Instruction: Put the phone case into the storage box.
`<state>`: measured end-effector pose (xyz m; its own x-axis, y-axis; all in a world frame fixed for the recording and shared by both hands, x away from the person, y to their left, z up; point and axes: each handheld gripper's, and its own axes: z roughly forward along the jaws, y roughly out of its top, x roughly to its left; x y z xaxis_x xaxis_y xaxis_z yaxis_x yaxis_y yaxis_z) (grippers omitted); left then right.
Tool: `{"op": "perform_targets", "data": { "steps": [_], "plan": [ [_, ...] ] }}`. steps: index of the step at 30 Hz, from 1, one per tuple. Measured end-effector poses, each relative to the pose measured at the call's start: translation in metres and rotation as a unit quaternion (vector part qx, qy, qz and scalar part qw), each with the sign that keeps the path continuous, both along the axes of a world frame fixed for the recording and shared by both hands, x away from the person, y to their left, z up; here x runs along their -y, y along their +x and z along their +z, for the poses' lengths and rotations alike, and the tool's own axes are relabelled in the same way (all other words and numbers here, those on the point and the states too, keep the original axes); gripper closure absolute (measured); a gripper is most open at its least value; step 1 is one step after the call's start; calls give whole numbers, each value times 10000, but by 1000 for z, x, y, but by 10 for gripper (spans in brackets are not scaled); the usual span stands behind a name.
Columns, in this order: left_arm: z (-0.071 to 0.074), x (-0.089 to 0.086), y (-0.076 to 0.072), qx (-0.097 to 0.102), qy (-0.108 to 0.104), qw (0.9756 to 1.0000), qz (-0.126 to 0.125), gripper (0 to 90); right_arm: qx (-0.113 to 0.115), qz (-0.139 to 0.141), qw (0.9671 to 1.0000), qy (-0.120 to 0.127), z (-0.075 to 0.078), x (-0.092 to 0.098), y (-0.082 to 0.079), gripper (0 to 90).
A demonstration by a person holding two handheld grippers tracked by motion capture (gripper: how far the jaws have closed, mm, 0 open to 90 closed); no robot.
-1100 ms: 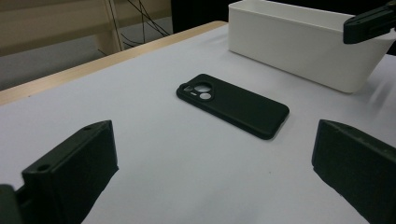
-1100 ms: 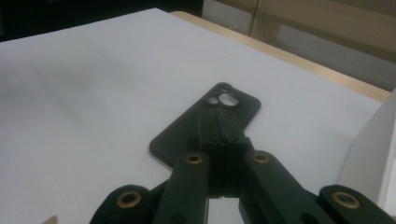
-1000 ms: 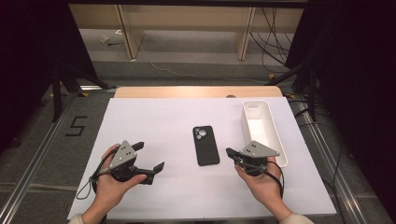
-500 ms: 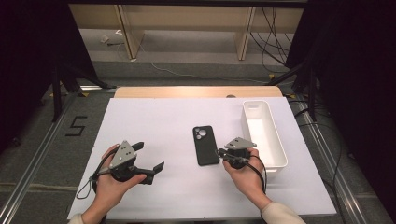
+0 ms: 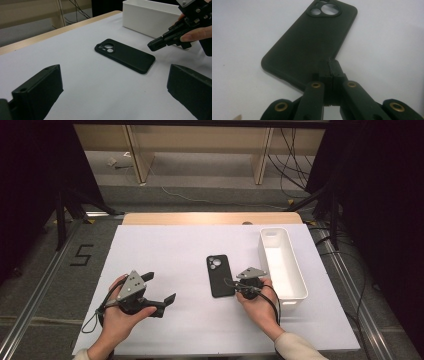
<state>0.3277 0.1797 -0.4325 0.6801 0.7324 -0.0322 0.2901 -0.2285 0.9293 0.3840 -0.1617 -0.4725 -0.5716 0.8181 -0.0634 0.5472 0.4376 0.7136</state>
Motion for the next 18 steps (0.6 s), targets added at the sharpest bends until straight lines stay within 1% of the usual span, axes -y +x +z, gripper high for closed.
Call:
{"op": "perform_targets", "data": {
  "steps": [2,4,5,6,8,9,11,12,13,15,16,18],
  "plan": [
    [0,0,0,-5,7,10000,-4,0,26,15,10000,38,1,-1,0,900],
    [0,0,0,-9,4,10000,2,0,107,151,9998,98,3,-5,-2,900],
    [0,1,0,-11,0,10000,0,0,107,151,9998,98,3,-5,-2,900],
    [0,1,0,-11,1,10000,1,0,167,261,9995,95,5,-10,-3,900],
    [0,1,0,-20,-5,10000,-1,0,143,331,9993,110,4,-17,-3,900],
    [0,1,0,-20,-5,10000,-1,0,143,331,9993,110,4,-17,-3,900],
    [0,0,0,-8,3,10000,-13,0,94,462,9988,145,1,-28,-2,900],
    [0,0,0,-8,3,10000,-13,0,94,462,9988,145,1,-28,-2,900],
    [0,0,0,-21,-12,10000,-7,0,64,542,9983,191,0,-35,-3,900],
    [-1,0,0,-29,-10,10000,-8,0,44,586,9981,211,0,-38,-3,900],
    [-1,0,0,-28,-3,10000,-20,0,53,664,9975,214,0,-44,-4,900],
    [-1,0,0,-29,-15,10000,-13,0,28,712,9972,240,-1,-48,-4,900]
  ]
}}
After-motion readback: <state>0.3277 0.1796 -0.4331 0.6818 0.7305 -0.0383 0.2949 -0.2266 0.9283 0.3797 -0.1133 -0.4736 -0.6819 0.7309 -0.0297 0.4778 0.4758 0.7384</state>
